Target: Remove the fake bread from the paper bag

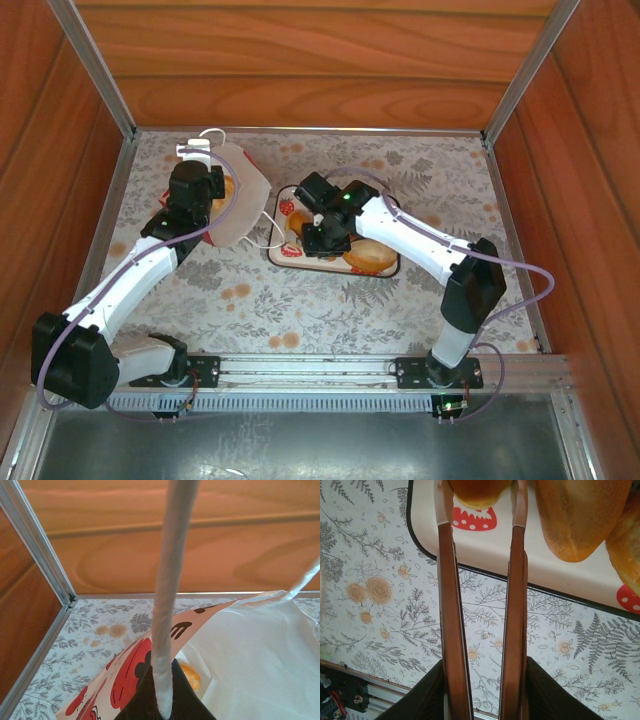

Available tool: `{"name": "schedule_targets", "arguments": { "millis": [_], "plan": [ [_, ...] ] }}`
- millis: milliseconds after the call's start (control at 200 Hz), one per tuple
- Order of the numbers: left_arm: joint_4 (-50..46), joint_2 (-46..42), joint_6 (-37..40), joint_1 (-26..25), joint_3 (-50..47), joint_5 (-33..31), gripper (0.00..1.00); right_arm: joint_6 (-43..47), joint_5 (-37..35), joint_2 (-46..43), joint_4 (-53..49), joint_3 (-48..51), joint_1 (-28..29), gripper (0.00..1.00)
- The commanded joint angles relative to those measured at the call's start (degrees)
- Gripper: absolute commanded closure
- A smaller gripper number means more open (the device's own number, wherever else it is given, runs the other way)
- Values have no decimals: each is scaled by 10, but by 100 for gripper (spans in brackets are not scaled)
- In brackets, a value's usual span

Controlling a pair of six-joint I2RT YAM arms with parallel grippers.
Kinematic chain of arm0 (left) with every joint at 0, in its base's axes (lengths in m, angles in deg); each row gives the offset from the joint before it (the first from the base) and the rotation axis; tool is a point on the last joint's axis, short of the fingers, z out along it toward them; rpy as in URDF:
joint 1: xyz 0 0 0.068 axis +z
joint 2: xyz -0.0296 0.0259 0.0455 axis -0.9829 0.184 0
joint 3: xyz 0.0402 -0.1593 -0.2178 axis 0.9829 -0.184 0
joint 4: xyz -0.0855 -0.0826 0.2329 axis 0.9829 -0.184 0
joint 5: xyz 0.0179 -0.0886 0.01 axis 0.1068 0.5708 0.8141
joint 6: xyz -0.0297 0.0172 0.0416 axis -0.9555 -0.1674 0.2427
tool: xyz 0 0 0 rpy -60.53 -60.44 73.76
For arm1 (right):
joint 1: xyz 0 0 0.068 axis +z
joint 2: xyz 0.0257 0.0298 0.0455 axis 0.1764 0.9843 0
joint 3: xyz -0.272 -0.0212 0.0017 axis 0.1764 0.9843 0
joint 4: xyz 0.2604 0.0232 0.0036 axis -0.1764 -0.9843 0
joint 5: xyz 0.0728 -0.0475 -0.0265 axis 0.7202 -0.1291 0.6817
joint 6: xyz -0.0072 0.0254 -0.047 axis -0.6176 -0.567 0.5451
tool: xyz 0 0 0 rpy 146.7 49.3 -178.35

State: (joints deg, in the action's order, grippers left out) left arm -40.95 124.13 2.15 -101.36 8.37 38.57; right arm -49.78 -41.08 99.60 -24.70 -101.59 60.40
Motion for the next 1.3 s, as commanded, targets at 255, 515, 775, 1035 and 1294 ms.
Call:
{"name": "schedule_targets", "arguments": {
  "millis": [255,515,775,1035,1294],
  "plan": [
    [5,-2,-15,3,-1,12,100,12,-21,-5,-45,-34,0,56],
    [5,-2,-17,4,1,15,100,17,-29,-23,-49,-48,2,56],
    [5,-3,-16,4,2,15,100,19,-67,-24,-78,-83,21,57],
    [1,-8,-18,13,-2,2,100,31,-135,6,-132,-143,54,58],
    [-14,-19,-37,32,-7,-30,100,53,-160,57,-162,-214,91,61]
  ]
}}
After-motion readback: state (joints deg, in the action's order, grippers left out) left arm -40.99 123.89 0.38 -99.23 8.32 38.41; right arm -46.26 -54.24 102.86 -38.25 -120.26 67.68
